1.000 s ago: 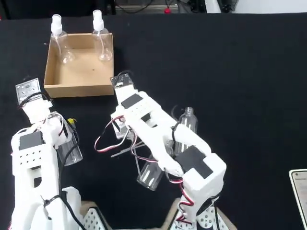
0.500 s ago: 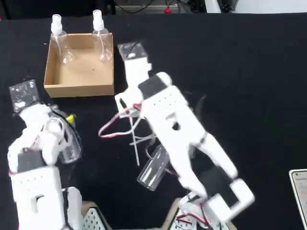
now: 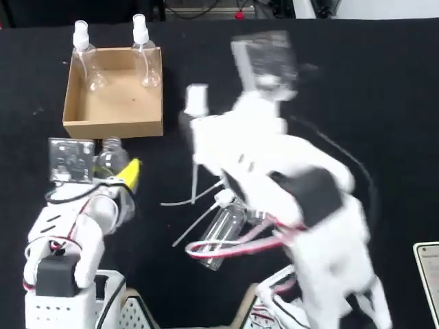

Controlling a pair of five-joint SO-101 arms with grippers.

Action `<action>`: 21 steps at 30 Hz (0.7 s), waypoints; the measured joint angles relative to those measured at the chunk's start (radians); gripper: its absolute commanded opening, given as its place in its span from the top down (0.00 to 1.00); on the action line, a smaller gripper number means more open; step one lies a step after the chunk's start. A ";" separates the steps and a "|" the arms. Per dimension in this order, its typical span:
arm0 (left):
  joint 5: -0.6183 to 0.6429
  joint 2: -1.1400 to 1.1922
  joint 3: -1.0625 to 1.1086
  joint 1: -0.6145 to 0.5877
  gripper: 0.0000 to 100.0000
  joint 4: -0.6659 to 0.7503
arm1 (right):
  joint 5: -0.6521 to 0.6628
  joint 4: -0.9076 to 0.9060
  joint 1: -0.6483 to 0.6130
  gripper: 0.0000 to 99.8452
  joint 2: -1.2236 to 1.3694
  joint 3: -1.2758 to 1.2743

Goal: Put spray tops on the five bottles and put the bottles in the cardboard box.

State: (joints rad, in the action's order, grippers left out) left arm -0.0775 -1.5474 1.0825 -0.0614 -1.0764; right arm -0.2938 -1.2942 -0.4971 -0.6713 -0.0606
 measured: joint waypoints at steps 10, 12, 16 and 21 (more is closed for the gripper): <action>-0.014 -0.181 -0.025 0.279 0.87 0.000 | 0.000 0.048 0.209 0.99 -0.215 0.003; -0.014 -0.242 -0.025 0.331 0.87 0.000 | 0.000 0.071 0.209 0.99 -0.224 0.009; -0.006 -0.273 -0.021 0.373 0.87 0.000 | 0.000 0.158 0.147 0.99 -0.229 0.009; 0.061 -0.273 0.020 0.382 0.87 0.000 | 0.000 0.252 0.061 0.99 -0.229 0.009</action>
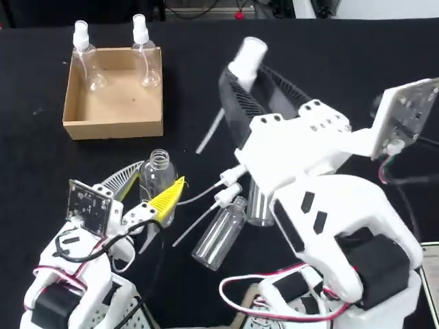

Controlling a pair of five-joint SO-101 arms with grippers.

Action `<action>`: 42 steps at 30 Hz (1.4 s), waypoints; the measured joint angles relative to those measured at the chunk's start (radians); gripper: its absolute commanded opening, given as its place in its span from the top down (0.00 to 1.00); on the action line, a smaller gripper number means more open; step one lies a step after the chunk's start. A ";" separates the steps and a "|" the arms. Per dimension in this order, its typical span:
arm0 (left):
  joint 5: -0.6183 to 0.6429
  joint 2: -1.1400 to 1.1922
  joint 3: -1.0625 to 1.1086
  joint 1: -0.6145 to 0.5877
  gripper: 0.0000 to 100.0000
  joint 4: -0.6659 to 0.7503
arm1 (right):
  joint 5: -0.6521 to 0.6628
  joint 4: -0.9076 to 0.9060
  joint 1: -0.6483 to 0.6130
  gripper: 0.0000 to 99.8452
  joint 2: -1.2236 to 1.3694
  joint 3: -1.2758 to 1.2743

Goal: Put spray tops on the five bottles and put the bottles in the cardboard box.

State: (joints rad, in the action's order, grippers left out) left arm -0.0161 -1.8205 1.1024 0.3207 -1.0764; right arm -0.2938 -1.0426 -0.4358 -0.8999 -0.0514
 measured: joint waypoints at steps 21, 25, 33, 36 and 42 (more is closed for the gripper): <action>0.017 -0.002 0.003 0.006 0.87 0.000 | 0.000 0.207 -0.129 0.99 0.092 -0.158; 0.017 -0.002 0.003 0.006 0.87 0.000 | 0.000 0.207 -0.129 0.99 0.092 -0.176; 0.017 -0.002 0.003 0.006 0.87 0.000 | 0.000 0.207 -0.129 0.99 0.092 -0.144; 0.017 -0.002 0.003 0.006 0.87 0.000 | 0.000 0.204 -0.129 0.99 0.092 -0.115; 0.017 -0.002 0.003 0.006 0.87 0.000 | 0.000 0.149 -0.129 0.99 0.092 -0.112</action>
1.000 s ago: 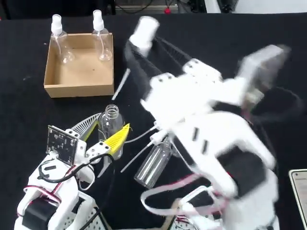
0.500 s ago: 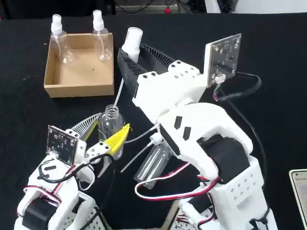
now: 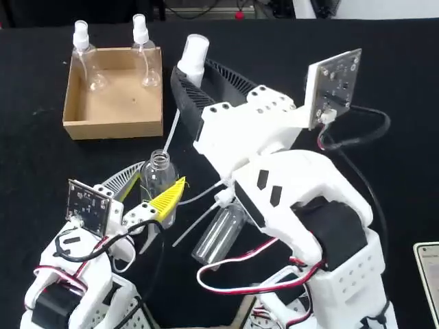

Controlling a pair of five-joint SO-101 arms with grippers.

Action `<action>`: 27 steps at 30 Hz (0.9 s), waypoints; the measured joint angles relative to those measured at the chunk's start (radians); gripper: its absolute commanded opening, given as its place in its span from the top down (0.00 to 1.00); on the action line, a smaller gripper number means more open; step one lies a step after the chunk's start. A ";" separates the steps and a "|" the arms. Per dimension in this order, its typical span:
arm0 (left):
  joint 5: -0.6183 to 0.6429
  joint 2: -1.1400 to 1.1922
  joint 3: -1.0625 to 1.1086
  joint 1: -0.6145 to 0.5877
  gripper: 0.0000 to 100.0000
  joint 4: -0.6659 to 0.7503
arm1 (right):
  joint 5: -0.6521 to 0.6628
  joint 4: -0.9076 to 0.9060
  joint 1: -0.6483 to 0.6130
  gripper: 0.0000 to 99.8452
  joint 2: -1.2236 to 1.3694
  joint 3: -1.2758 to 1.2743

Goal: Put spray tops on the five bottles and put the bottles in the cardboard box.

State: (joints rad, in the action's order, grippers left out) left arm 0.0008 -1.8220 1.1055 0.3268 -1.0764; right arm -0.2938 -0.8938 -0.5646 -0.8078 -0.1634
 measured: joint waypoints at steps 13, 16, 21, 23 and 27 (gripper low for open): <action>0.000 0.000 0.000 0.000 0.87 0.000 | 0.000 -0.057 -0.106 0.99 -0.002 -0.021; 0.000 0.000 0.000 0.000 0.87 0.000 | 0.000 -0.057 -0.106 0.99 -0.002 -0.091; 0.000 0.000 0.000 0.000 0.87 0.000 | 0.000 -0.057 -0.107 0.99 0.000 -0.183; 0.000 0.000 0.000 0.000 0.87 0.000 | 0.000 -0.057 -0.107 0.99 0.000 -0.201; 0.000 0.000 0.000 0.000 0.87 0.000 | 0.000 -0.057 -0.109 0.99 0.000 -0.229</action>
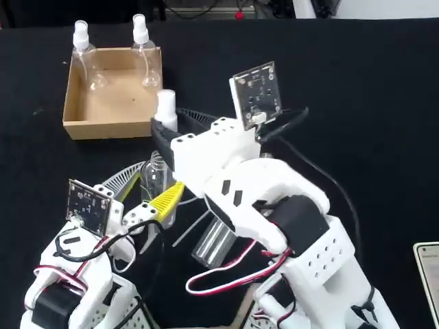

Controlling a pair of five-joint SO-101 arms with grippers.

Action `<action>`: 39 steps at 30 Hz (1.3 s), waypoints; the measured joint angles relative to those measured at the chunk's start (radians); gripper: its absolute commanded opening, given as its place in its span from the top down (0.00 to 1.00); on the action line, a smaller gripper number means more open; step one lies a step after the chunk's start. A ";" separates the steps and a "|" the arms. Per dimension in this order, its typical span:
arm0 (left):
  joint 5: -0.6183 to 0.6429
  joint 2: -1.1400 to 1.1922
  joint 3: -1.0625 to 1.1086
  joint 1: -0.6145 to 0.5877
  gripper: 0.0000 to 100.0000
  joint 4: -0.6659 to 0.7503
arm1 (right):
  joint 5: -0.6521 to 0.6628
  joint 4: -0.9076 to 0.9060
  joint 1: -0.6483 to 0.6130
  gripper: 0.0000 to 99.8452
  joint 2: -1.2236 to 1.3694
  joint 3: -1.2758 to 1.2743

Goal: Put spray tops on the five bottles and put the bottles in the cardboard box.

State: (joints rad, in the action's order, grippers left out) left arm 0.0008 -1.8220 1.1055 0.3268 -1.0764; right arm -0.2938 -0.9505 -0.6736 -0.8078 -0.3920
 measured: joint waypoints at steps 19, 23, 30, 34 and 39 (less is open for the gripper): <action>0.000 0.000 0.000 0.006 0.87 -0.002 | 0.166 0.064 -0.114 0.99 -0.222 -0.258; 0.000 0.000 0.000 0.006 0.87 -0.002 | 0.172 0.104 -0.114 0.99 -0.255 -0.296; 0.000 0.003 0.000 0.006 0.87 -0.002 | 0.172 0.115 -0.094 0.99 -0.258 -0.334; 0.002 0.012 0.002 0.006 0.87 -0.003 | 0.172 0.120 -0.080 0.99 -0.273 -0.370; 0.002 0.011 0.002 0.006 0.87 -0.003 | 0.190 0.115 -0.080 0.99 -0.270 -0.381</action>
State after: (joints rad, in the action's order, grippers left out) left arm 0.0023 -1.8113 1.1070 0.3330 -1.0794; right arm -0.1036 -0.8355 -0.7534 -1.0779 -0.7725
